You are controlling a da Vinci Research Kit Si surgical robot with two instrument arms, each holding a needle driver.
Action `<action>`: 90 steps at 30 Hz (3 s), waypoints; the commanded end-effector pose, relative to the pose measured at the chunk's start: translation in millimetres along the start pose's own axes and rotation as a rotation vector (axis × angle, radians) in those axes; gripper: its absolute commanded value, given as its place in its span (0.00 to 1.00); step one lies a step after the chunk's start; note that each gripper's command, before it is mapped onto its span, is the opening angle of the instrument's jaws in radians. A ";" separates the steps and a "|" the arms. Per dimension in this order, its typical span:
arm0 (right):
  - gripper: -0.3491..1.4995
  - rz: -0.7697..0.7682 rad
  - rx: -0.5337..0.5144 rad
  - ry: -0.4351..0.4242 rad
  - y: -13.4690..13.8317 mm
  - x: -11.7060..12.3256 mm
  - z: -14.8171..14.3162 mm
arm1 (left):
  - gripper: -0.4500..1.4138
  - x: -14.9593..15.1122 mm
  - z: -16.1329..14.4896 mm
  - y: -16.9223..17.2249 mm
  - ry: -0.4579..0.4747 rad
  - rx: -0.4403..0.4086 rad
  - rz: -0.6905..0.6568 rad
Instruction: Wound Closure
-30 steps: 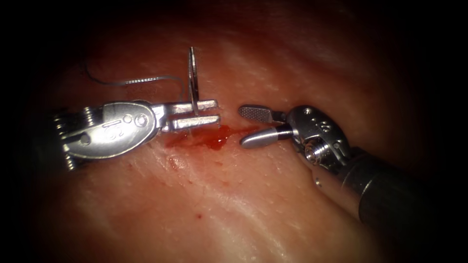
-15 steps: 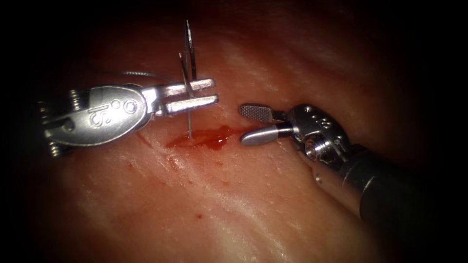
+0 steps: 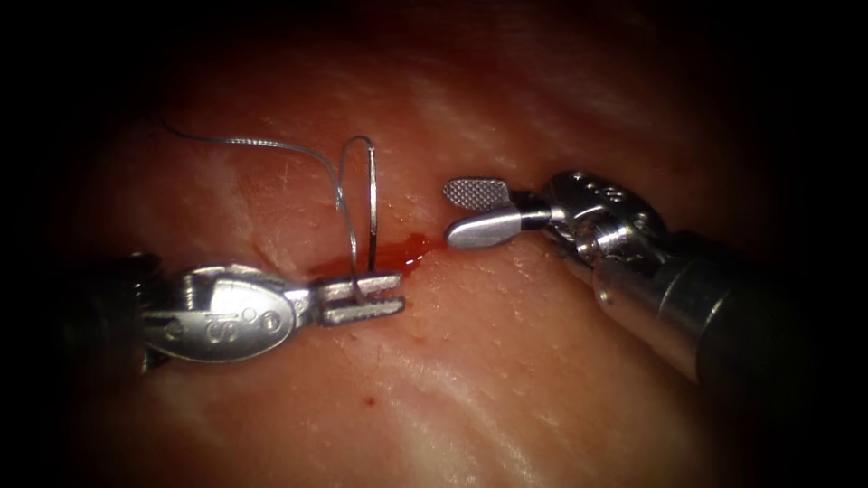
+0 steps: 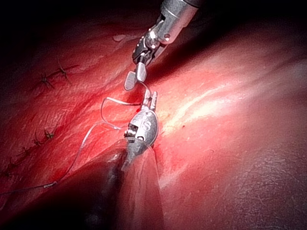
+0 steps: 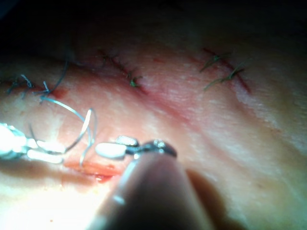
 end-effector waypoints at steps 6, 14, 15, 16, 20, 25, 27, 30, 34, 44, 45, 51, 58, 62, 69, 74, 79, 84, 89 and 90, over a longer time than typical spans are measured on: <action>0.57 0.125 -0.027 0.023 0.1 1.1 1.7 | 0.00 -0.6 1.2 1.4 -0.065 0.043 0.113; 0.56 0.174 -0.043 0.031 0.2 0.7 3.4 | 0.00 -0.5 1.2 1.7 -0.120 0.072 0.198; 0.56 0.172 -0.048 0.024 0.2 0.6 3.7 | 0.00 -0.5 1.2 1.7 -0.124 0.074 0.204; 0.56 0.171 -0.052 0.020 0.2 0.5 3.9 | 0.00 -0.5 1.2 1.7 -0.129 0.076 0.215; 0.56 0.164 -0.067 0.006 0.5 -0.1 4.7 | 0.00 -0.4 1.1 1.7 -0.147 0.084 0.242; 0.57 0.158 -0.081 -0.009 0.9 -0.7 5.3 | 0.00 -0.4 1.2 1.8 -0.155 0.087 0.270; 0.57 0.162 -0.073 -0.013 1.0 -0.9 5.6 | 0.00 -0.3 1.3 1.8 -0.152 0.085 0.276; 0.57 0.172 -0.056 -0.021 1.0 -1.2 6.1 | 0.00 -0.3 1.5 2.0 -0.149 0.084 0.282; 0.58 0.183 -0.034 -0.032 0.9 -1.4 6.8 | 0.00 -0.3 1.7 2.1 -0.143 0.082 0.289; 0.57 0.192 -0.023 -0.034 0.8 -1.9 7.7 | 0.00 -0.3 1.7 2.1 -0.141 0.081 0.289; 0.55 0.203 -0.020 -0.035 0.7 -2.0 7.8 | 0.00 -0.3 1.7 2.1 -0.141 0.080 0.295; 0.53 0.209 -0.020 -0.035 0.6 -2.0 7.9 | 0.00 -0.2 1.6 2.1 -0.138 0.079 0.295; 0.44 0.209 -0.016 -0.037 0.6 -2.1 7.9 | 0.00 -0.1 1.6 2.2 -0.139 0.079 0.301; 0.32 0.209 -0.016 -0.037 0.6 -2.1 7.9 | 0.00 0.0 1.6 2.2 -0.139 0.079 0.300; 0.06 0.240 0.012 -0.051 0.4 -2.8 8.2 | 0.00 0.0 1.6 2.2 -0.137 0.078 0.306; 0.00 0.268 0.055 -0.080 0.2 -3.5 8.3 | 0.00 0.0 1.6 2.0 -0.136 0.077 0.305; 0.00 0.268 0.078 -0.088 0.4 -3.3 7.9 | 0.11 0.1 1.5 1.9 -0.137 0.074 0.292; 0.00 0.169 0.091 -0.063 1.4 -2.6 7.6 | 0.41 0.8 1.1 1.5 -0.139 0.072 0.216; 0.00 0.098 0.092 -0.025 2.3 -2.2 7.4 | 0.65 1.2 0.9 1.4 -0.119 0.054 -0.041; 0.00 0.080 0.091 -0.020 2.5 -2.1 7.4 | 0.65 1.2 0.9 1.4 -0.120 0.052 -0.070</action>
